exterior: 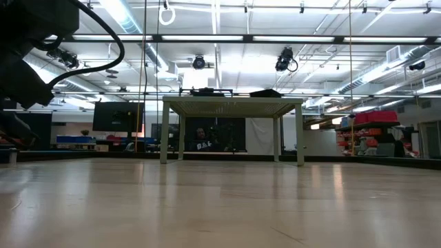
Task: Pick & Place Mini shaped plates
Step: Stack the leaf shaped plate on top of the leaf shaped plate on the shelf
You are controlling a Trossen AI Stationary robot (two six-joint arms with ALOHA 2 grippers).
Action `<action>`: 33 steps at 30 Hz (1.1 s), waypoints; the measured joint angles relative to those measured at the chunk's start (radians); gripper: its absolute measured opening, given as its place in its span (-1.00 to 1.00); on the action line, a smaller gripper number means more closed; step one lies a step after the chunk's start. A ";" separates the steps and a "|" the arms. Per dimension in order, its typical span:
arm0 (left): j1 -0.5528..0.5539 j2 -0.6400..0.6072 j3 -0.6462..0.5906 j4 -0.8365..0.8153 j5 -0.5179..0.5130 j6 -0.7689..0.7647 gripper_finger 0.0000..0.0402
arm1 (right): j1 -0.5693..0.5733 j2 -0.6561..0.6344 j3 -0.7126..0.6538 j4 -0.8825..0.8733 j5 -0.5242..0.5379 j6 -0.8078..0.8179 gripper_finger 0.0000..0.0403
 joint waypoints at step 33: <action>0.194 -0.043 0.433 -0.390 -0.212 0.112 -1.00 | 0.000 0.000 0.000 0.000 0.000 0.000 -0.98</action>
